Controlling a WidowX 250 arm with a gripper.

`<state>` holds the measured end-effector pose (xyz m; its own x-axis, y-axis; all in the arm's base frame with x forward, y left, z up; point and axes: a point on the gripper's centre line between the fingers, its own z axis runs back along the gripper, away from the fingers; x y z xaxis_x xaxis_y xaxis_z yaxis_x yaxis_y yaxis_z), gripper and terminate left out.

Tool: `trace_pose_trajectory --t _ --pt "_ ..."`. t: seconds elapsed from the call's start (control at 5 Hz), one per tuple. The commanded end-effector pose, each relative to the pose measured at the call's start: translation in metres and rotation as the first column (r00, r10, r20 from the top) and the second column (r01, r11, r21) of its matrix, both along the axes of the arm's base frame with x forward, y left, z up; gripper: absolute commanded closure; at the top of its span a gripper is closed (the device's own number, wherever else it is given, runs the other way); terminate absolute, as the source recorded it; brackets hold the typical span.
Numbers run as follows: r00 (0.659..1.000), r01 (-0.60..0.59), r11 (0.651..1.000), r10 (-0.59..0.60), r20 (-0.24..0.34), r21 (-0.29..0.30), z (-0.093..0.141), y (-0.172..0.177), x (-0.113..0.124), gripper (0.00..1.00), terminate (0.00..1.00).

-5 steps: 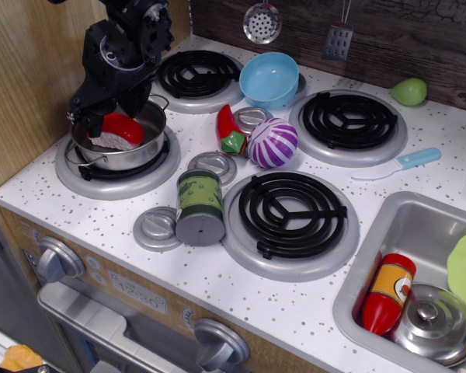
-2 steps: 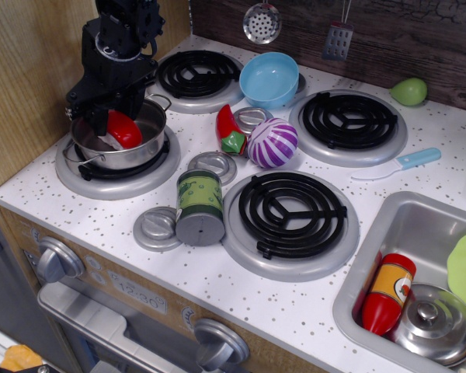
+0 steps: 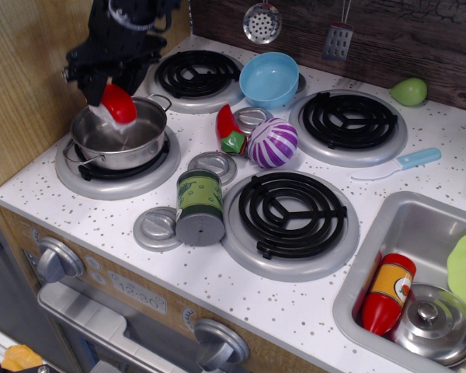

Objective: Take sushi out of pan

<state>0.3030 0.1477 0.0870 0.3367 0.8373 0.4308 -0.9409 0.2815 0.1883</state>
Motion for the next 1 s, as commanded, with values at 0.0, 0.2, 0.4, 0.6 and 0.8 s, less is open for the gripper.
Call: trace_pose_trajectory --t 0.0,0.2,0.4,0.6,0.8 --pt "0.987 -0.130 0.991 0.132 0.097 -0.024 0.013 -0.020 -0.031 1.00 0.00" --pt "0.977 -0.179 0.981 0.186 0.106 -0.073 -0.002 -0.023 -0.054 1.00 0.00" --pt "0.961 -0.213 0.975 0.222 0.164 -0.070 -0.016 -0.025 -0.067 1.00 0.00" --pt "0.954 -0.206 0.972 0.225 0.199 -0.110 -0.038 -0.022 -0.069 1.00 0.00" --pt "0.951 -0.206 0.972 0.227 0.209 -0.116 -0.049 -0.018 -0.082 1.00 0.00"
